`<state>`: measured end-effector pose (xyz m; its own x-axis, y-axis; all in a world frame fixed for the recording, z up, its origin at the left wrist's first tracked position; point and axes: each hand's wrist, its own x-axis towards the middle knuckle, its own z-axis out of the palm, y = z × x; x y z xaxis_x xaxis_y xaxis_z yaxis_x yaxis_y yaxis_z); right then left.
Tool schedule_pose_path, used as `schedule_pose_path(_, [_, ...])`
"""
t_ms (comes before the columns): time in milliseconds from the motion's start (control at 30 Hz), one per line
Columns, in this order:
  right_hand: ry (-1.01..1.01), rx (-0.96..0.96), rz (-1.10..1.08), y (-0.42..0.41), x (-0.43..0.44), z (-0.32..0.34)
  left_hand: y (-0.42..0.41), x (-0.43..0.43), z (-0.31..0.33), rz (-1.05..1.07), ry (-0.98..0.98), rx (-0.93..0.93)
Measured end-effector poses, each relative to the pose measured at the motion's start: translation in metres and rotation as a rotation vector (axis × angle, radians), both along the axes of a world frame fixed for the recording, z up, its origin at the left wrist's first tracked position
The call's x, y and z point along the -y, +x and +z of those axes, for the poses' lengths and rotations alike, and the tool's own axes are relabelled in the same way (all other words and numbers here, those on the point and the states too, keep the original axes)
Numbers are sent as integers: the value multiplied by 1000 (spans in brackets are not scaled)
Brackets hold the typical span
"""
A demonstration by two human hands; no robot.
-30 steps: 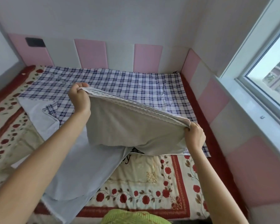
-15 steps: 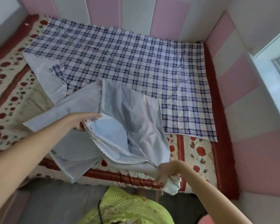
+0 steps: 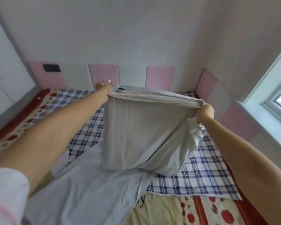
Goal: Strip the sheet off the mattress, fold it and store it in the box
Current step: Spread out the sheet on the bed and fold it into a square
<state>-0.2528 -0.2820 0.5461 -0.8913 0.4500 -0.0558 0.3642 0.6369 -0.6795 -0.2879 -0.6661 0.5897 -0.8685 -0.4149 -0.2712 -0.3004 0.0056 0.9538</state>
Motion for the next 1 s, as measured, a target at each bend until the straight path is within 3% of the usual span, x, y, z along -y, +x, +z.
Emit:
schedule_pose_path(33, [6, -155, -17, -33, 1, 60, -30, 0, 64, -22, 13, -160])
schedule_pose_path(100, [-26, -268, -23, -64, 6, 128, -59, -4, 135, -7, 82, -306])
schedule_pose_path(233, [-73, -420, -53, -74, 18, 185, -70, 1, 205, 38, 129, -297])
schedule_pose_path(300, [-66, -466, -72, -65, 26, 185, -61, 10, 211, 98, 120, -287])
schedule_pose_path(433, [-33, -396, -17, -52, 36, 156, -56, 36, 170, 23, 70, -228])
schedule_pose_path(533, [16, -427, -54, -43, 39, 136, -53, 47, 145, 82, 208, -258])
schedule_pose_path(667, [81, -517, -103, -29, 46, 127, -50, 51, 142, 162, 7, -446])
schedule_pose_path(767, [118, -367, -44, -15, 48, 122, -36, 59, 130, 35, -93, -269])
schedule_pose_path(900, [291, -442, -23, 4, 54, 106, -28, 72, 140, 275, -258, -424])
schedule_pose_path(1000, [406, -234, 71, 13, 52, 100, -13, 75, 134, 126, -313, -367])
